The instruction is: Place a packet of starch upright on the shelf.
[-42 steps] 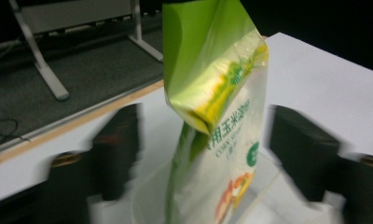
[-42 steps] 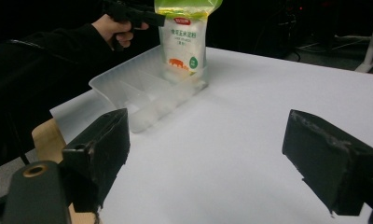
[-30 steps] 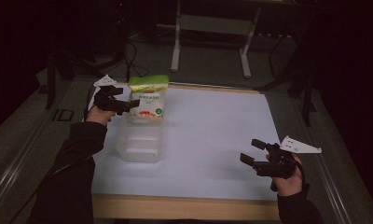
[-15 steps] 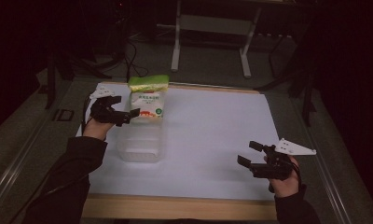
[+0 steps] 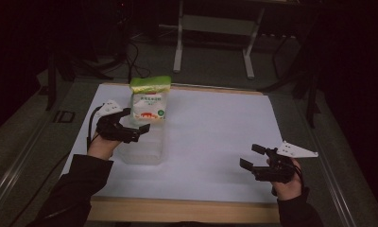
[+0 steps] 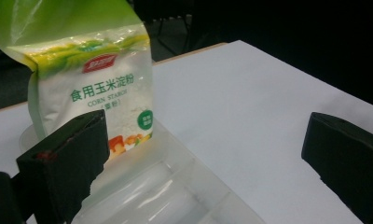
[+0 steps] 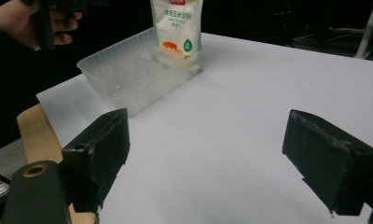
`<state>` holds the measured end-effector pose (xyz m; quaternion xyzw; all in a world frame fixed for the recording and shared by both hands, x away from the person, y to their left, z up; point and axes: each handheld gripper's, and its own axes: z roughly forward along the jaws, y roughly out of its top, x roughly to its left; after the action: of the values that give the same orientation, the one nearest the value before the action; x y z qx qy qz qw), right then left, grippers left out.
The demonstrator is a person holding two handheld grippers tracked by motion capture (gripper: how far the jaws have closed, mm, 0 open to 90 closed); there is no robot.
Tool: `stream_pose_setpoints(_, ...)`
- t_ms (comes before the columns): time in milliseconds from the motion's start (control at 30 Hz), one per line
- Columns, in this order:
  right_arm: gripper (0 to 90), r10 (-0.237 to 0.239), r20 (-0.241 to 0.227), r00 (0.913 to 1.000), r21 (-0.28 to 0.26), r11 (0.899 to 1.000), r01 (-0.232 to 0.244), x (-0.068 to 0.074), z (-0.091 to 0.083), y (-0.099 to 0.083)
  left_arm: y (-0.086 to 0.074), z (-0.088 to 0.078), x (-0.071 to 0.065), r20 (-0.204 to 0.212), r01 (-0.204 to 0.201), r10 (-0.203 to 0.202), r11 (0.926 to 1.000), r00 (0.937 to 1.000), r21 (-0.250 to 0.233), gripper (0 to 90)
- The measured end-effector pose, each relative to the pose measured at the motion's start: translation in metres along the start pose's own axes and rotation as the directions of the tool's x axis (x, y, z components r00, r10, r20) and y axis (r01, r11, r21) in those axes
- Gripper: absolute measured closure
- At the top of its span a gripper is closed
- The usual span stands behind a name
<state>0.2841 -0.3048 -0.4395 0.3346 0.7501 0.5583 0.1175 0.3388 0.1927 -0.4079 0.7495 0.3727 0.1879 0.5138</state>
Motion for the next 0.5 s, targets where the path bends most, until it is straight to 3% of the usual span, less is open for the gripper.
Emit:
stream_pose_setpoints(267,14.6,-0.007,0.015,0.9999,0.003,1.0,0.007,0.0,0.001,-0.001,-0.003,-0.012,-0.027,0.069,-0.028,0.031,0.9989,0.9971,-0.038,1.2)
stream_pose_setpoints(500,14.6,-0.009,0.012,0.9999,0.013,1.0,0.009,0.001,0.002,-0.003,-0.01,-0.011,-0.05,0.145,-0.042,0.048,0.9983,0.9883,-0.04,1.2)
